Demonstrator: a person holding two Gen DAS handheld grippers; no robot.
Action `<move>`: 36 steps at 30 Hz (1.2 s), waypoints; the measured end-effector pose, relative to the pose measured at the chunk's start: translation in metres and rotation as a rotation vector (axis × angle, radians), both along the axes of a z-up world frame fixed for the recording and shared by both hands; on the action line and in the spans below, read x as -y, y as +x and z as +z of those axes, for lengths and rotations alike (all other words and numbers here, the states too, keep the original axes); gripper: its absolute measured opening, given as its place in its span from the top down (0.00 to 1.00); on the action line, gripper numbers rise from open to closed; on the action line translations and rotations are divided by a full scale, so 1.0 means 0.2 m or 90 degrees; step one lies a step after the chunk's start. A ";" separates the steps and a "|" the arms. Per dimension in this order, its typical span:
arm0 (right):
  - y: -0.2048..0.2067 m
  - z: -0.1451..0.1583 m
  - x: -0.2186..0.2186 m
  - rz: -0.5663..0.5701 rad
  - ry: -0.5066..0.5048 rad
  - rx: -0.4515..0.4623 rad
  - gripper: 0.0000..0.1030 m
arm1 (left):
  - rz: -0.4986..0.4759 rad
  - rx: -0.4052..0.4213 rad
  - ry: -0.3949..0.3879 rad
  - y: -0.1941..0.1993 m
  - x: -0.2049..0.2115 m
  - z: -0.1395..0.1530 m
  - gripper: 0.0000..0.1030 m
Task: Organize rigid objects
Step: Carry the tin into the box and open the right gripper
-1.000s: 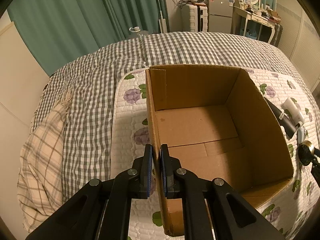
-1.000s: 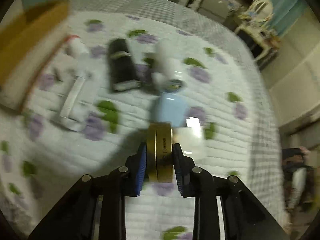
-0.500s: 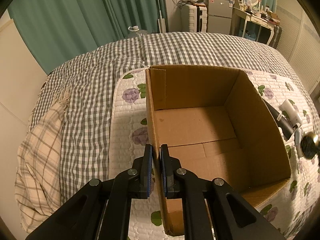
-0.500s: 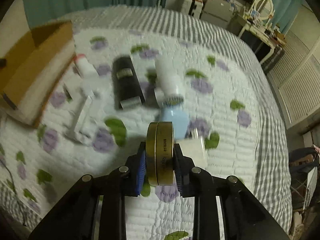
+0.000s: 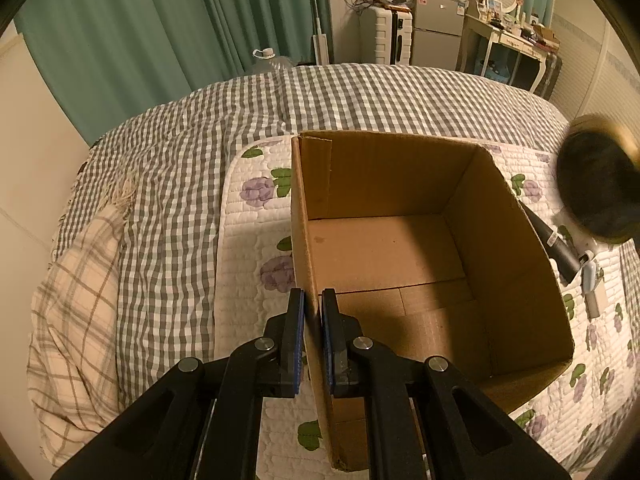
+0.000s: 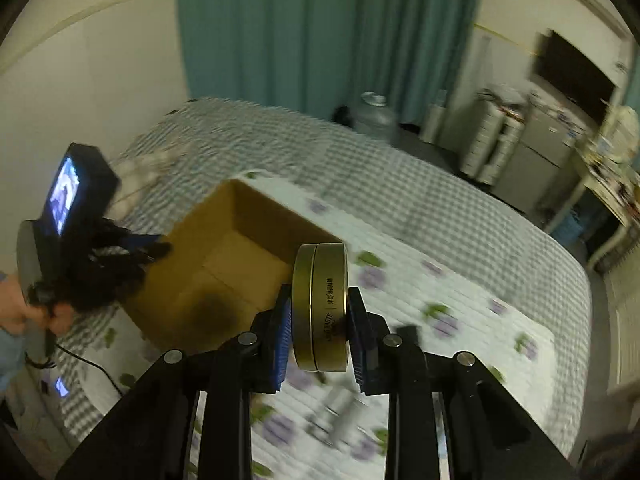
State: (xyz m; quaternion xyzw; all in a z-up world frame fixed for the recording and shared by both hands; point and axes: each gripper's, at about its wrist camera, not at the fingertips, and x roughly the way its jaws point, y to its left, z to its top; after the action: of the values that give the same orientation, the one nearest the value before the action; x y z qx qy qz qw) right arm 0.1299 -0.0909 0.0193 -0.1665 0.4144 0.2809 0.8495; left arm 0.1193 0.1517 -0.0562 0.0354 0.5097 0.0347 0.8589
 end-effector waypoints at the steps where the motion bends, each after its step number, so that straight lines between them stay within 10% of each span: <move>1: 0.01 -0.03 -0.07 0.014 -0.003 -0.010 0.76 | 0.001 0.000 -0.004 0.00 -0.01 0.00 0.92; 16: 0.02 -0.50 -0.32 0.033 -0.034 -0.109 0.76 | 0.001 0.002 -0.018 -0.01 -0.02 -0.01 0.92; 19: 0.03 -0.49 -0.31 0.021 -0.030 -0.113 0.74 | 0.003 0.002 -0.018 -0.01 -0.02 0.00 0.92; 22: 0.03 -0.43 -0.26 0.002 -0.014 -0.093 0.32 | 0.001 0.002 -0.020 -0.01 -0.02 0.00 0.92; 36: 0.05 -0.06 0.55 -0.161 -0.003 0.008 0.25 | 0.006 0.004 -0.012 -0.02 -0.01 0.00 0.92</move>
State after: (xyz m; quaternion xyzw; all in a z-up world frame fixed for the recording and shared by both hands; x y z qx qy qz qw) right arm 0.1408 -0.2007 0.0074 -0.1163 0.4275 0.1694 0.8804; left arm 0.1161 0.1530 -0.0563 0.0245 0.5077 0.0339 0.8605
